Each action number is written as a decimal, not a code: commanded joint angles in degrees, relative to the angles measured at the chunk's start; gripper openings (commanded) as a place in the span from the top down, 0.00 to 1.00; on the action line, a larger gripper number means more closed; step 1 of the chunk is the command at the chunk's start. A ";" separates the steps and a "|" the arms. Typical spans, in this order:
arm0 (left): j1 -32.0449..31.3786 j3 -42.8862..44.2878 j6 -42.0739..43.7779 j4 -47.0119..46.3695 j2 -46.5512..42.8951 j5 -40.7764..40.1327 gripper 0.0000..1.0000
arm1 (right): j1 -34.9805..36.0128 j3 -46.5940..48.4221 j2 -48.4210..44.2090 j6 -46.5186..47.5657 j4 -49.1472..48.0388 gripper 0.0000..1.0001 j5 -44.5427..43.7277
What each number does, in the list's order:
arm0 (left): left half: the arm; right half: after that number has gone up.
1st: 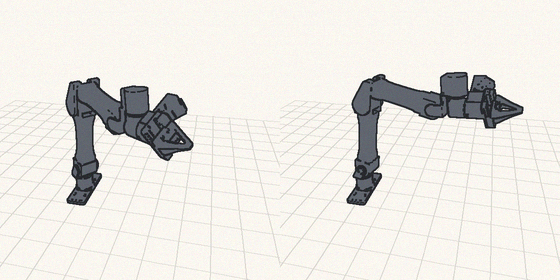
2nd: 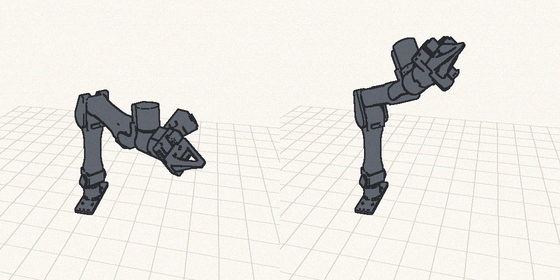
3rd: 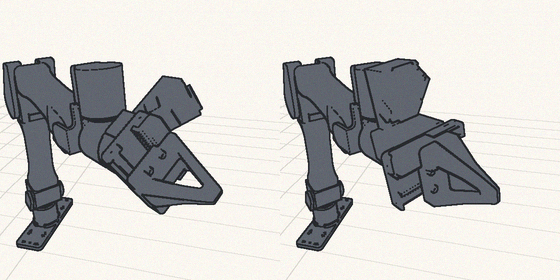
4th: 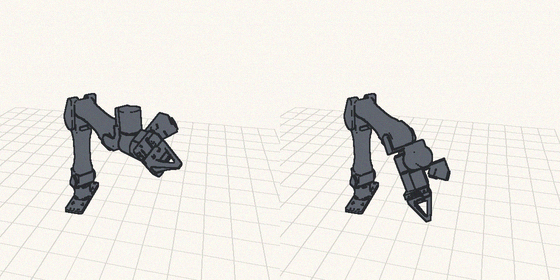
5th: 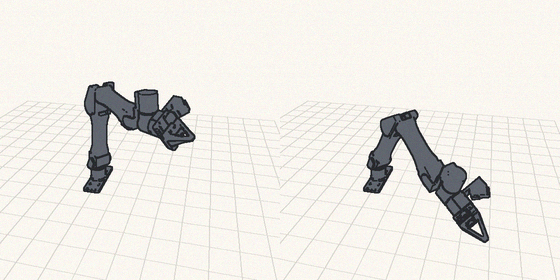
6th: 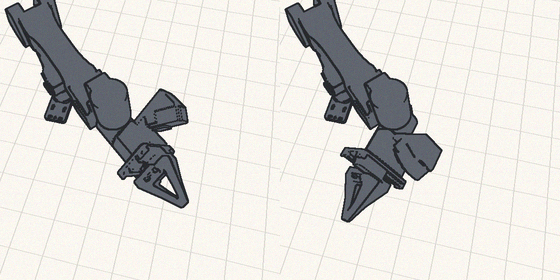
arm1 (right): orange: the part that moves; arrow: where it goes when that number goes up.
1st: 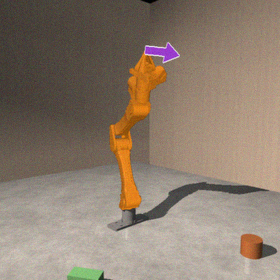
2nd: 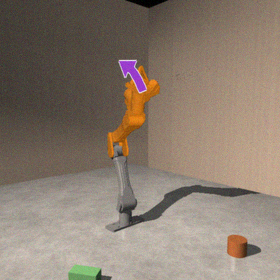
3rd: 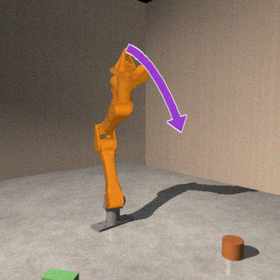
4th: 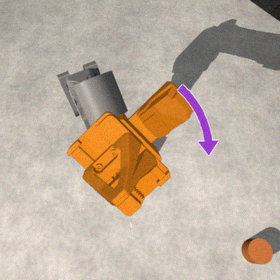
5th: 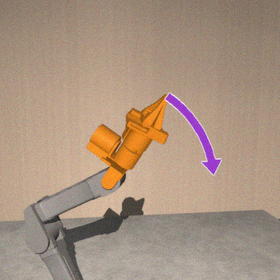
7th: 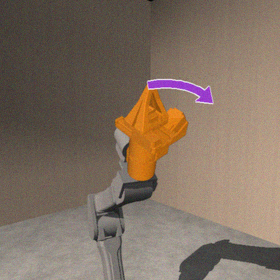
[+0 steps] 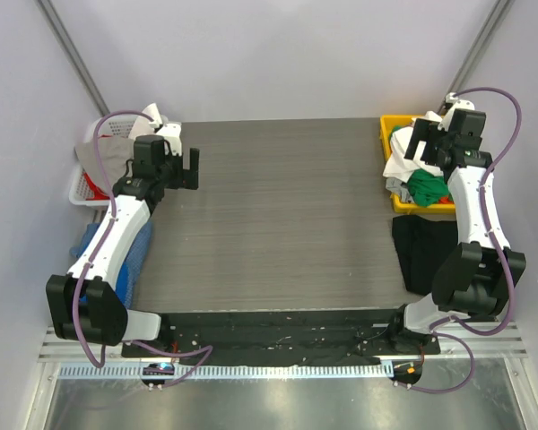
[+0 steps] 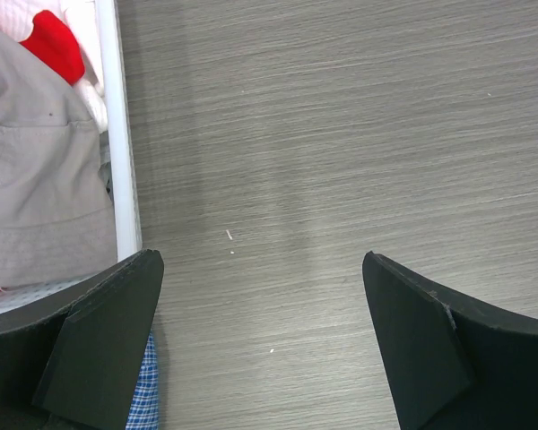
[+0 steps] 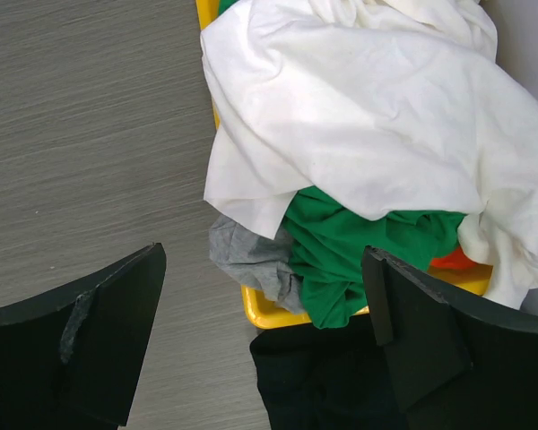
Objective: Fold and stack the t-shirts
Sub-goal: Grab crumpled tshirt from bin with the right arm
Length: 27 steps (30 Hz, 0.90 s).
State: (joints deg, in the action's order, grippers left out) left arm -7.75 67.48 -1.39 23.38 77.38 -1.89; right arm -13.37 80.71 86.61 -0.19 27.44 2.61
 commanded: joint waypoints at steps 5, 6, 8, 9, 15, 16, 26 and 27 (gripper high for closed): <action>0.28 0.72 -0.63 -2.37 -1.01 0.31 0.00 | -0.26 0.77 -1.88 -0.08 -2.57 0.00 -0.06; 0.19 0.72 -0.72 -2.37 -1.01 0.40 0.00 | -0.26 0.77 -1.88 -0.16 -2.57 0.00 0.20; 0.28 0.46 -0.72 -2.37 -1.09 0.48 0.00 | -0.26 0.77 -1.97 1.31 -2.48 0.00 0.99; 0.28 0.46 -0.72 -2.46 -1.10 0.48 0.00 | -0.17 1.12 -1.62 1.59 -2.31 0.00 0.73; 0.19 0.28 -0.63 -2.37 -1.01 0.48 0.00 | -0.17 7.42 2.94 3.78 0.77 0.00 -5.14; 0.19 0.28 -0.63 -2.46 -0.92 0.66 0.00 | -0.17 9.27 6.17 4.66 2.51 0.01 -5.94; 0.10 1.16 0.85 -2.28 2.24 -0.04 0.00 | -0.17 30.98 25.18 12.05 11.84 0.18 -8.59; 0.19 1.25 1.12 -2.28 3.03 -0.22 0.00 | -0.08 32.05 26.49 12.23 12.45 0.21 -7.72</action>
State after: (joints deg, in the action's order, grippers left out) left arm -7.75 67.48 -1.28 23.31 78.59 -1.50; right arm -13.37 106.24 109.56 8.97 35.83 -4.84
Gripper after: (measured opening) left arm 0.996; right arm 0.835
